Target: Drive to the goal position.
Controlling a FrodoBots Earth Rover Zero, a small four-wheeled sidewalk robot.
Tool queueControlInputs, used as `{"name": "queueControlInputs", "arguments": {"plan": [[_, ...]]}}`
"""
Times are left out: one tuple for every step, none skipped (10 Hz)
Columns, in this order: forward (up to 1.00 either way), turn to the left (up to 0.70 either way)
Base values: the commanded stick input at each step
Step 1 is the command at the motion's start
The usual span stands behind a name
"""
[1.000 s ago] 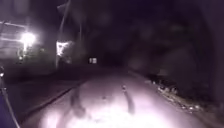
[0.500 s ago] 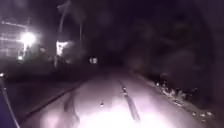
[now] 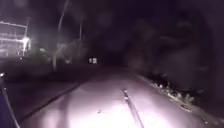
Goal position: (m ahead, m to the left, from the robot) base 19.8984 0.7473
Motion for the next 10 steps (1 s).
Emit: {"name": "queueControlInputs", "arguments": {"plan": [[0.50,0.00],[0.50,0.00],[0.50,0.00],[0.50,0.00],[0.50,0.00],[0.50,0.00],[0.50,0.00],[0.50,0.00],[0.50,0.00],[0.50,0.00]]}}
